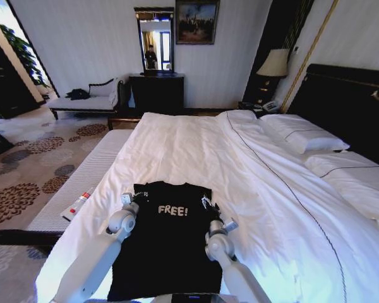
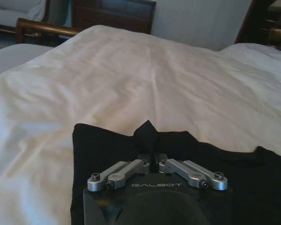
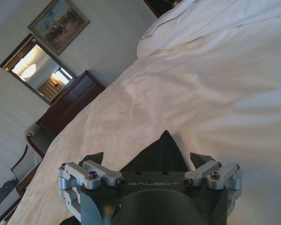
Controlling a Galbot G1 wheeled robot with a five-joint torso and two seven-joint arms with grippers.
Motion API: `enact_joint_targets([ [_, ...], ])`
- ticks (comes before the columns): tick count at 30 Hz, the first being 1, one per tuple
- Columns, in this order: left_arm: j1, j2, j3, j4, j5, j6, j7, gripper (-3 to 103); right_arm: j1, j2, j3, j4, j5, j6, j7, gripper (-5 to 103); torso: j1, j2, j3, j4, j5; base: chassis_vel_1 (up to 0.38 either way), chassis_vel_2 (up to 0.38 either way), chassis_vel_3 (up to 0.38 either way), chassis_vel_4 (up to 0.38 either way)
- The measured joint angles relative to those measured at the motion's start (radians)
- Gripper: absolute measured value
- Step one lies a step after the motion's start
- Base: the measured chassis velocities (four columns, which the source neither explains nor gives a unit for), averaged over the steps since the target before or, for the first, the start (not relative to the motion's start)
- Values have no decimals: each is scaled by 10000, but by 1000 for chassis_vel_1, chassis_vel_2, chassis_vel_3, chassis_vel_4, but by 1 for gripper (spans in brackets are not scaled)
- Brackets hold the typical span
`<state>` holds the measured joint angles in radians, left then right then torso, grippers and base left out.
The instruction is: Fold the clothes on the bed.
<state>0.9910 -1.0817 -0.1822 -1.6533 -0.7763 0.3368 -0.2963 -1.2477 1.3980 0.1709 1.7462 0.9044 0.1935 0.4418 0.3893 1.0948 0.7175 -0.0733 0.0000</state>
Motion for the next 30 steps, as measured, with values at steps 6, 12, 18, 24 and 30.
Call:
enact_joint_targets([
  [6,83,-323,-675,-707,-992,4,-250,34,-87,2,56,18,-19,0,-4,100,0,0,0,-2,1,0,0,0,0],
  [12,301,-311,-914,-1327,-1343,-43,-192,49,-108,38,65,30,-46,1,-7,100,-1,1,0,-1,1,0,0,0,0],
  [18,712,-172,-788,-1383,-636,146,-289,72,-166,90,55,93,-81,5,-8,100,0,0,0,-1,0,0,0,0,0],
  [24,1411,24,-574,-1825,7,348,-384,94,-241,52,146,107,-86,30,-7,100,-1,0,-1,1,-1,0,0,0,0],
  [30,1559,-157,-823,-2206,-268,350,-421,100,-219,57,212,99,-81,25,86,100,-1,0,0,-1,2,0,0,0,0],
])
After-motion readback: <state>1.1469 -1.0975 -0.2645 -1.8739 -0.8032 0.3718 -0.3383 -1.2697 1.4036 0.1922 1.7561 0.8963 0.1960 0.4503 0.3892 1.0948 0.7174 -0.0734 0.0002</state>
